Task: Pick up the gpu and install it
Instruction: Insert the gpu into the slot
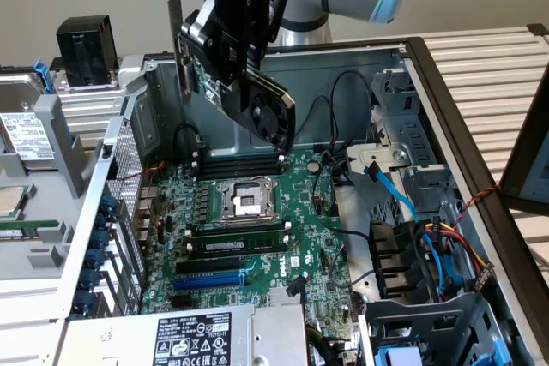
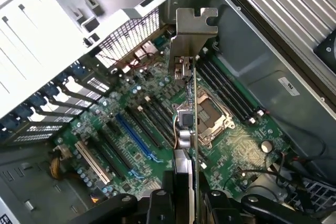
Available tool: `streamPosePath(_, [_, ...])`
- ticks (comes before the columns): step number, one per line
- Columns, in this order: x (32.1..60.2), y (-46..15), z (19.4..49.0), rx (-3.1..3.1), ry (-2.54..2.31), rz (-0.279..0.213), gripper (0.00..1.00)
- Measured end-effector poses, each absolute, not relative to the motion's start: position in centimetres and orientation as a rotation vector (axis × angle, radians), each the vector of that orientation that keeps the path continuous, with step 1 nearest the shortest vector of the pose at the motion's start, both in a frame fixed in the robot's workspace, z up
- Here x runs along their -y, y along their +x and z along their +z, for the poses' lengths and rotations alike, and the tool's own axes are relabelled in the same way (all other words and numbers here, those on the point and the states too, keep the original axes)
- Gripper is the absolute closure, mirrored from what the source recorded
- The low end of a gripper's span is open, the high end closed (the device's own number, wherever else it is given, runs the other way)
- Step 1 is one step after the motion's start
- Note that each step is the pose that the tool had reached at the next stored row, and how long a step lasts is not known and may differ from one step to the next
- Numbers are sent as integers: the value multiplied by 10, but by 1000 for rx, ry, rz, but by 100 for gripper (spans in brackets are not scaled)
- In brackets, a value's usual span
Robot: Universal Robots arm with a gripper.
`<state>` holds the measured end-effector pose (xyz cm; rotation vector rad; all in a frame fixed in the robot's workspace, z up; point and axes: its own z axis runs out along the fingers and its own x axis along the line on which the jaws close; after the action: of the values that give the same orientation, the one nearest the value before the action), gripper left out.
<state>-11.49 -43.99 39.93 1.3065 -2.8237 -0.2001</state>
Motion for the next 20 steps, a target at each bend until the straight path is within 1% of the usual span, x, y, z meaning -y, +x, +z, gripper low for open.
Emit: streamPosePath(20, [440,-115,398,2506,1843,-175,73])
